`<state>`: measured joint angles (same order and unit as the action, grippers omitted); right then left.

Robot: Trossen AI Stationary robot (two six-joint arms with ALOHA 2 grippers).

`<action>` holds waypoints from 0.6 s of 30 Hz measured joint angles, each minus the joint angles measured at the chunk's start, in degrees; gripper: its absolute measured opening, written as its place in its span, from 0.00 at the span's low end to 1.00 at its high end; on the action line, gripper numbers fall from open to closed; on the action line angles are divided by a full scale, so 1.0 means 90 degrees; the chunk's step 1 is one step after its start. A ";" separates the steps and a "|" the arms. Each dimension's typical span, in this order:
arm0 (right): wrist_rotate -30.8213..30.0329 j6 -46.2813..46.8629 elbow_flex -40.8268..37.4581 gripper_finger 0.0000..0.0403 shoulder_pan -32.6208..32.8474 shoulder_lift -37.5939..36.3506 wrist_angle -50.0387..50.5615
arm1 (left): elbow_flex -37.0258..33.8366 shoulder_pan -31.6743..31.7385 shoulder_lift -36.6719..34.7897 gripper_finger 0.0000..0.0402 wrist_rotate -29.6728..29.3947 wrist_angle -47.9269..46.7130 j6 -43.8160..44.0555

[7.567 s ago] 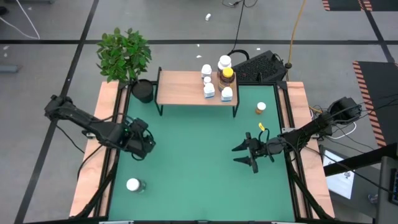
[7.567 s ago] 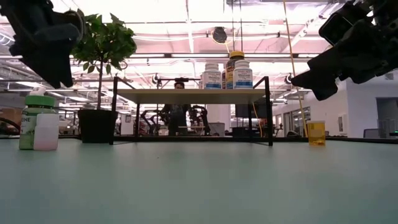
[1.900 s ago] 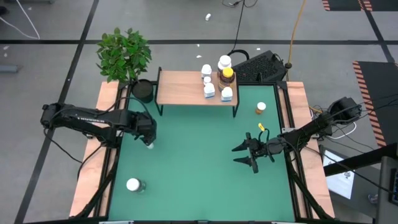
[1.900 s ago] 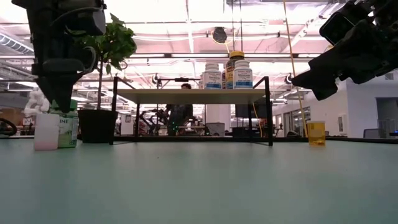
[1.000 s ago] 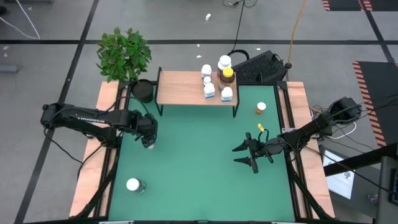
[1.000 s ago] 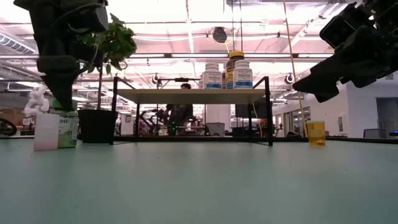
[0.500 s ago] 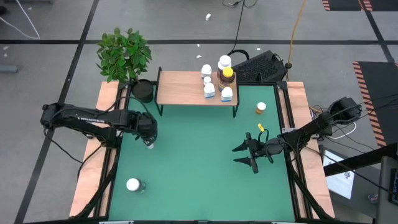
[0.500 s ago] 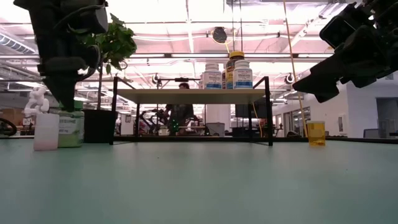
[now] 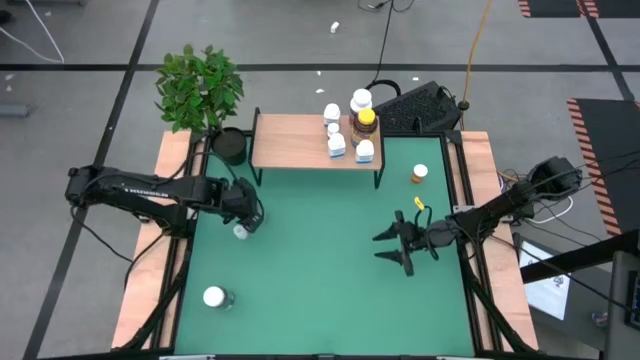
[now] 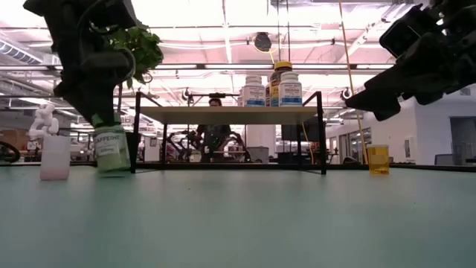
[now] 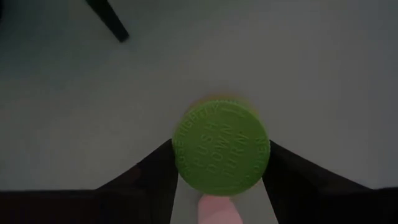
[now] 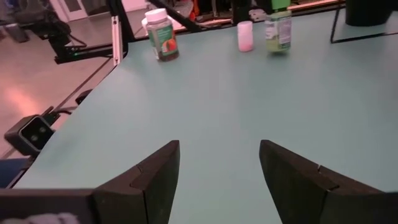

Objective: Pick and place medicine bottles onto shelf by color
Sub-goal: Put the light green pill bottle on the shelf

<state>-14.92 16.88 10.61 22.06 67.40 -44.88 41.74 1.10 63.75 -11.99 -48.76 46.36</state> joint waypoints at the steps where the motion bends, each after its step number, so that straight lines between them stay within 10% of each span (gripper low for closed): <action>1: 0.0001 0.0000 0.0000 0.53 -0.0042 0.0002 -0.0001 | 0.0043 0.0000 0.0002 0.51 0.0002 -0.0050 -0.0001; 18: 0.0026 0.0232 -0.0002 0.53 -0.0171 0.0002 0.0014 | 0.3047 0.0660 0.1243 0.51 0.0057 -0.0962 -0.1221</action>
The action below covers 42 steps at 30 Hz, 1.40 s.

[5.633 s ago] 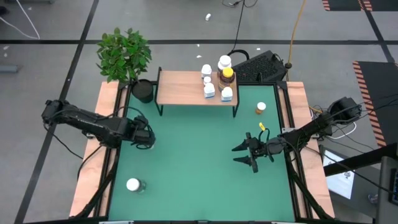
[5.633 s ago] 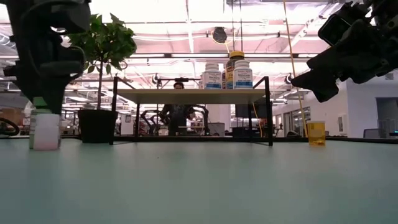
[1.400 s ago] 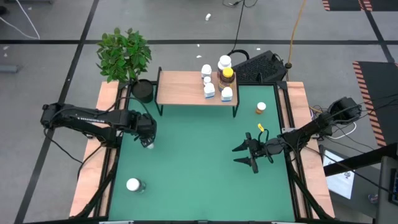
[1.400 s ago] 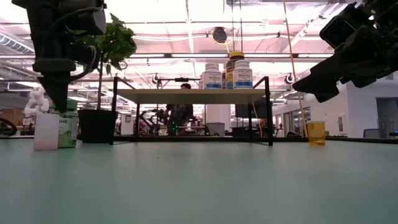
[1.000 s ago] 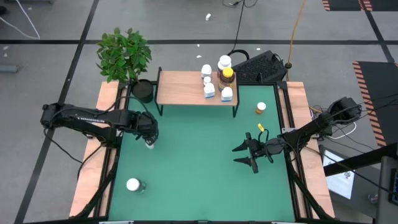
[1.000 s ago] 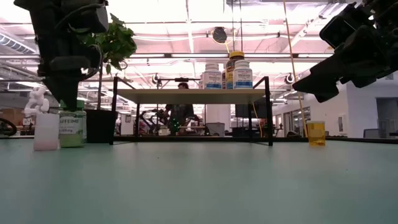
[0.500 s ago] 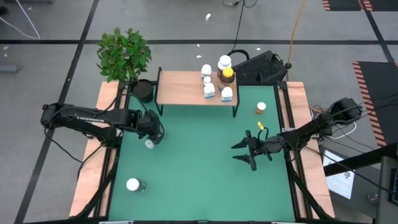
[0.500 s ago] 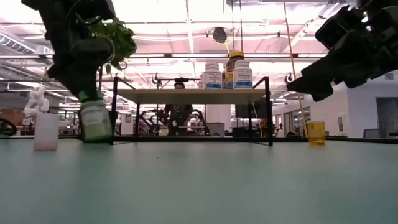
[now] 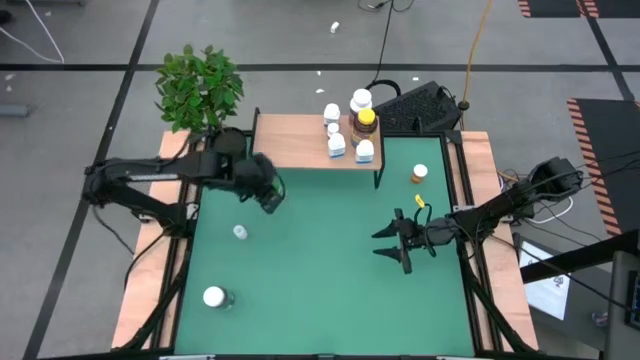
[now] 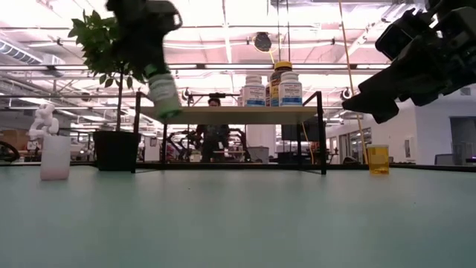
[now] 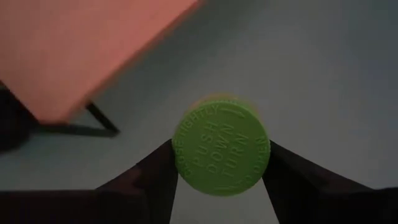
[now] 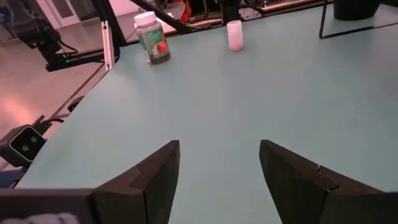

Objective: Pick and place medicine bottles onto shelf by color
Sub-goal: Put the light green pill bottle on the shelf

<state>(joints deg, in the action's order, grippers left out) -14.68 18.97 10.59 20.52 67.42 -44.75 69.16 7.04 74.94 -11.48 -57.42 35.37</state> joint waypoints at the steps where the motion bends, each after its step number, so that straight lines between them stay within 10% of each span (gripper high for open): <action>1: -0.0001 0.0007 0.0000 0.53 0.0013 -0.0002 0.0003 | 0.0331 0.0065 0.0263 0.51 0.0027 -0.0197 -0.0213; 18: 0.0166 -0.0358 0.0000 0.53 0.0009 -0.0002 0.0124 | 0.6143 0.2252 0.3924 0.51 0.0464 -0.2351 -0.3103; 42: 0.0138 -0.0136 -0.0002 0.53 -0.0154 -0.0002 0.0570 | 0.6468 0.3528 0.4789 0.55 0.1499 -0.1385 -0.4188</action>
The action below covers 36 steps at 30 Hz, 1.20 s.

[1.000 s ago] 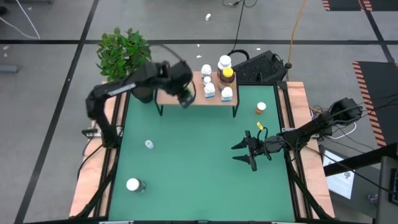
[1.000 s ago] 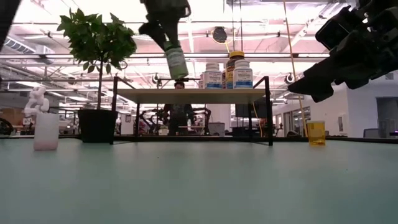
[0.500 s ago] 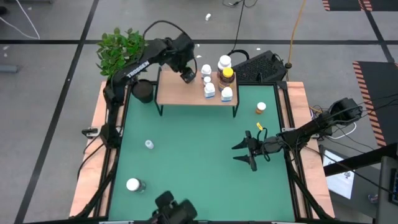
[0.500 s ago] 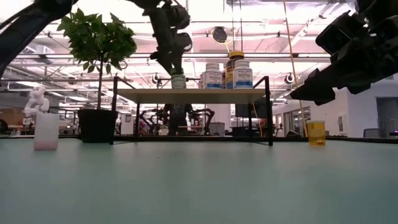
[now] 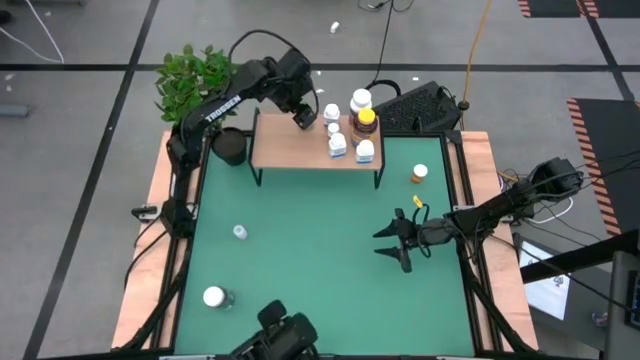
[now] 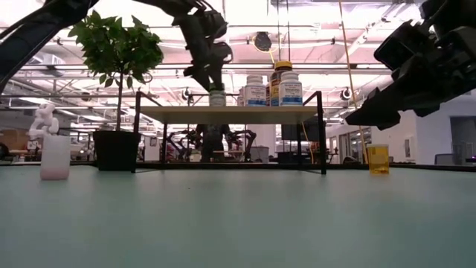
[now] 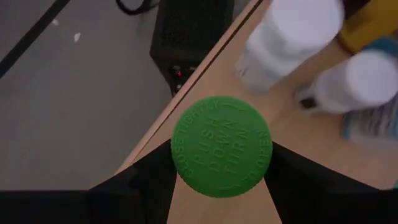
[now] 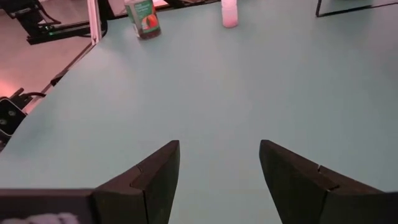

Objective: Pick and place medicine bottles onto shelf by color
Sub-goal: Put the light green pill bottle on the shelf, then put the orange pill bottle on the shelf

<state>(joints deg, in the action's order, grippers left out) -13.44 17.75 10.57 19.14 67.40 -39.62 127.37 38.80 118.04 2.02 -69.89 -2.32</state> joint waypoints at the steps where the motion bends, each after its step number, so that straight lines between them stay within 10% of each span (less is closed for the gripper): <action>1: 0.0003 0.0003 0.0000 0.53 0.0002 0.0000 0.0000 | -0.0005 -0.0042 0.0007 0.55 0.0005 0.0106 0.0041; 26: 0.0003 0.0164 0.0000 0.53 0.0002 0.0000 0.0085 | -0.0010 -0.0196 0.0000 0.56 -0.0246 0.0293 -0.0215; 36: 0.0004 0.0169 0.0000 0.53 0.0002 0.0000 0.0075 | -0.0007 -0.0197 -0.0002 0.75 -0.0254 0.0190 -0.0177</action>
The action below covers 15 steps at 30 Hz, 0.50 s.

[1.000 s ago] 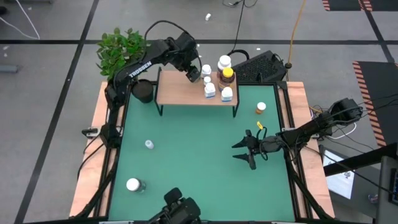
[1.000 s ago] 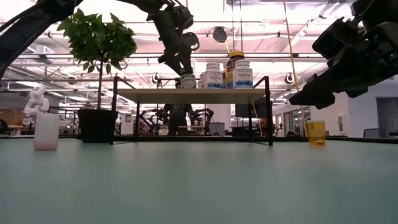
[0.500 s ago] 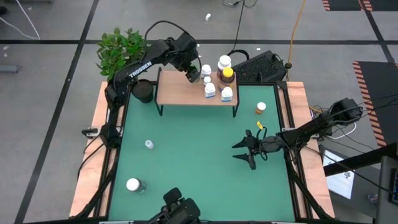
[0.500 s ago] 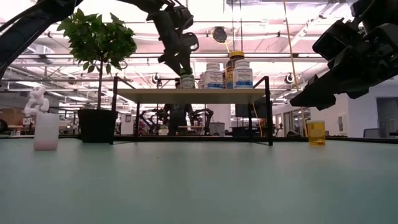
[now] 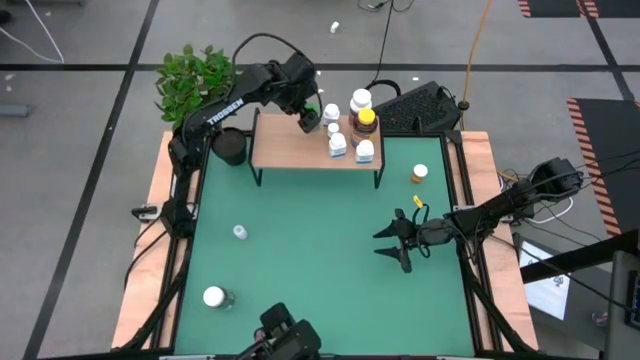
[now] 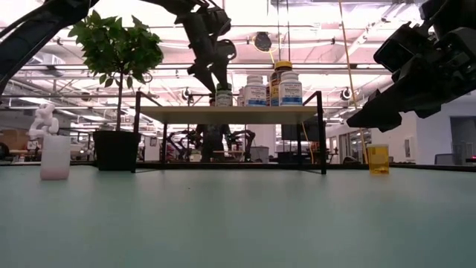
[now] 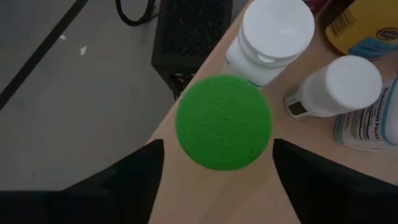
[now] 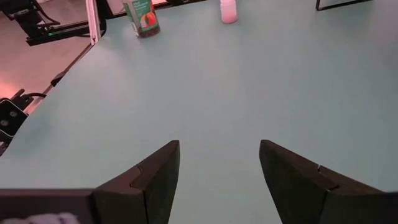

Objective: Pick and place medicine bottles onto shelf by color
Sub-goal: Put the orange pill bottle on the shelf

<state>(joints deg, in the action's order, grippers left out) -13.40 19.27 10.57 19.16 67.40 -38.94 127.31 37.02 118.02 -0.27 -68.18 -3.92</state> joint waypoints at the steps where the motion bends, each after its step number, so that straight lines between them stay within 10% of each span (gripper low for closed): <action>1: 0.0002 0.0001 0.0000 0.53 0.0000 0.0000 0.0000 | 0.0000 -0.0004 0.0000 0.77 -0.0002 -0.0045 0.0019; 15: -0.0007 -0.0773 0.0099 0.53 0.0077 -0.0458 -0.0586 | -0.0004 -0.1000 -0.1354 0.79 -0.1322 -0.1787 0.0875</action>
<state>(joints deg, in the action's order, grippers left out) -13.47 12.31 11.46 19.85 63.27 -44.21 127.27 28.03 105.83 -12.17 -84.26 3.95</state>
